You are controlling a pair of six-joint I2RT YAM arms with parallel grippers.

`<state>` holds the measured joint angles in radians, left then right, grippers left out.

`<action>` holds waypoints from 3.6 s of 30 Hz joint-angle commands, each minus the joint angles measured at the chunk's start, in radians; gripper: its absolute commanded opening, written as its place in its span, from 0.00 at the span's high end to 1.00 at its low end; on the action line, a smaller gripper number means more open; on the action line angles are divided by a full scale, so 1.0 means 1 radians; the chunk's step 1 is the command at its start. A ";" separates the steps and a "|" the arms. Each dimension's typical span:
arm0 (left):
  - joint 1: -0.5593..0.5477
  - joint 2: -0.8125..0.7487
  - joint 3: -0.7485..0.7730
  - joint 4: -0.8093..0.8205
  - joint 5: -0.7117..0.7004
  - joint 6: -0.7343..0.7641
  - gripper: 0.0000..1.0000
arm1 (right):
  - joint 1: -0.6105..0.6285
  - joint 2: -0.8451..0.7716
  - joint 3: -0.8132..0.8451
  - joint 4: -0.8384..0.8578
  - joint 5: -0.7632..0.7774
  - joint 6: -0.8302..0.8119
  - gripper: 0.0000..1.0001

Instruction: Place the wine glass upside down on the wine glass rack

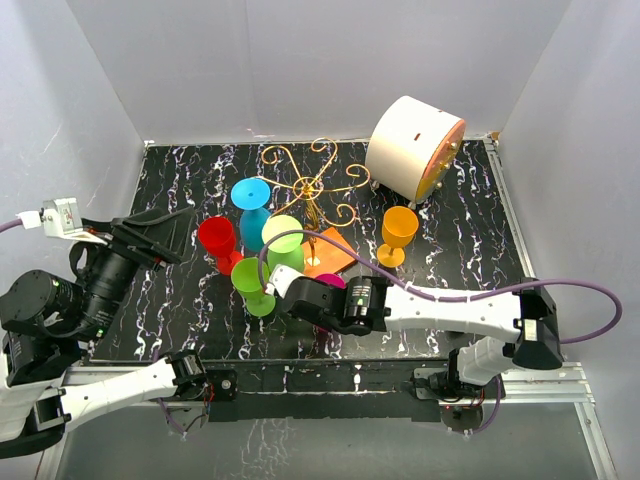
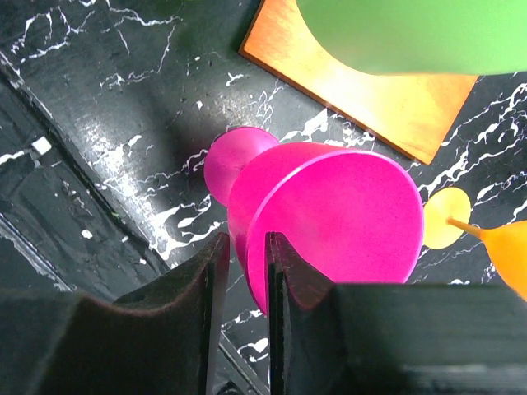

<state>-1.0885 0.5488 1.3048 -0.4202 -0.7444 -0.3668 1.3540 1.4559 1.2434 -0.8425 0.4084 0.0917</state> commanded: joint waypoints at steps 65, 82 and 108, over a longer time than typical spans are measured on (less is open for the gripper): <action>-0.002 0.213 0.023 0.291 0.658 0.039 0.01 | -0.009 -0.667 0.141 0.464 -0.188 0.083 1.00; -0.002 0.304 0.081 0.383 0.328 -0.427 0.09 | -0.009 -0.460 0.077 0.991 0.146 -0.072 1.00; -0.002 0.484 0.045 0.814 0.188 -0.599 0.42 | -0.009 -0.564 -0.014 1.152 0.065 0.074 1.00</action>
<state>-1.0885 1.0153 1.3064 0.2752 -0.5602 -0.9783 1.3460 0.9398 1.2396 0.2581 0.5163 0.1127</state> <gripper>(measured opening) 0.623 0.018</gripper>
